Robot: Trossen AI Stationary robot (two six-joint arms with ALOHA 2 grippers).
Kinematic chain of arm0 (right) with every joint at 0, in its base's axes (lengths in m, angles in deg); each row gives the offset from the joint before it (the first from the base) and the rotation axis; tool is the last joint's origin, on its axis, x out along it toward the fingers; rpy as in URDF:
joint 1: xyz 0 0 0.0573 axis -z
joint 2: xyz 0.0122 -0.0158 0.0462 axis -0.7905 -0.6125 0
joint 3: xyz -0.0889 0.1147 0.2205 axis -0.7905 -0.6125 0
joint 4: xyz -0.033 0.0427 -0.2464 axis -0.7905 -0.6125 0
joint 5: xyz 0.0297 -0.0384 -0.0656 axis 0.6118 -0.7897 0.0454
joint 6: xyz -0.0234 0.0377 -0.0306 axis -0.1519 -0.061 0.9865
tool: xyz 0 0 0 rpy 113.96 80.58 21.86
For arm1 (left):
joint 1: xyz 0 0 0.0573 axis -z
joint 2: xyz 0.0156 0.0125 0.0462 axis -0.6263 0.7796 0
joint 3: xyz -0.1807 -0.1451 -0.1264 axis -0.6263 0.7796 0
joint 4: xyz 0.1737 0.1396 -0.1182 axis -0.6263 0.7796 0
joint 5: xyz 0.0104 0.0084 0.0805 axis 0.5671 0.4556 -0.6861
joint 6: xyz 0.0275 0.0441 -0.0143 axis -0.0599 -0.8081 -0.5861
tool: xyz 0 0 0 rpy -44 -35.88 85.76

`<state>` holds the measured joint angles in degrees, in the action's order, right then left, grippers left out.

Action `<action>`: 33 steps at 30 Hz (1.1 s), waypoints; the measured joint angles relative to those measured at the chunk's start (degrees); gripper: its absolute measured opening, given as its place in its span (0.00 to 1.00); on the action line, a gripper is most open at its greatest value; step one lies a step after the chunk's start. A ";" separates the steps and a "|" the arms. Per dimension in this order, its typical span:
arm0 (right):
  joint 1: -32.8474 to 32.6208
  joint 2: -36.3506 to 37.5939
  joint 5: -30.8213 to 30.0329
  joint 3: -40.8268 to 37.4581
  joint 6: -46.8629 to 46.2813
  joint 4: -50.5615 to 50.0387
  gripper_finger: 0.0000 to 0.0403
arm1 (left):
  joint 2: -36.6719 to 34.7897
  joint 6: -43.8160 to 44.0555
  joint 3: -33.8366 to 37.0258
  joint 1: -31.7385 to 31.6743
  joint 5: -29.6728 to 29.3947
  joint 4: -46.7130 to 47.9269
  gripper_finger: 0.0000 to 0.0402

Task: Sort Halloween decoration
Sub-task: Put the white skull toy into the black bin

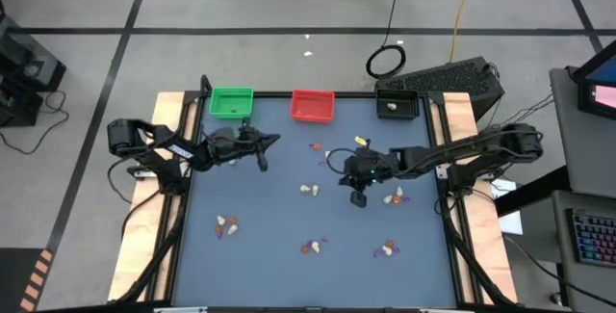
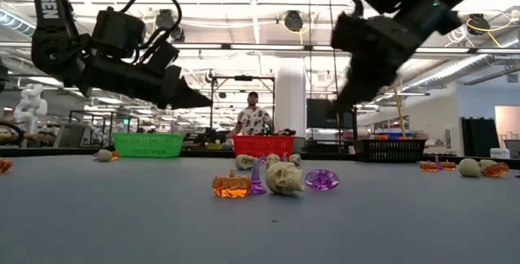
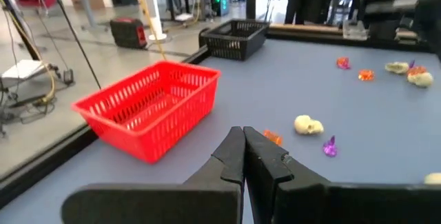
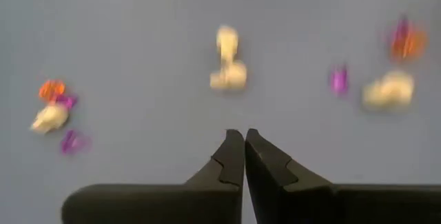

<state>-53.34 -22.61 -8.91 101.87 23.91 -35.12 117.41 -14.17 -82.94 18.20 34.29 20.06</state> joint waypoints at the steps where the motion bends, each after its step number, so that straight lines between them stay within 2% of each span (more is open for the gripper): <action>1: -0.19 0.84 -0.01 0.00 -2.33 -3.45 0.04 | 0.00 -0.02 -0.02 0.00 0.00 -0.59 0.02; 8: -1.38 4.63 -0.17 0.00 -17.61 -23.76 0.17 | 0.00 -1.69 -0.02 -0.07 0.07 -3.81 0.02; 14: -1.58 6.33 -0.32 0.30 -21.53 -34.89 0.30 | 0.00 -2.81 -0.04 -0.07 0.20 -3.77 0.02; 22: 0.35 6.68 -5.89 6.86 -21.30 -52.85 0.41 | 0.00 -5.56 -0.80 -0.59 0.20 -3.33 0.02; 27: 6.86 6.63 -6.27 7.58 -16.91 -53.76 0.41 | 0.00 -6.13 -2.46 -2.19 0.73 -3.22 0.02; 33: 14.67 5.65 -5.91 7.58 -10.03 -53.97 0.39 | 0.00 -7.09 -4.28 -3.36 4.42 -2.93 0.02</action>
<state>-38.67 -16.96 -14.83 109.46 13.89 -89.09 117.41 -21.26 -87.22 14.84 38.71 17.13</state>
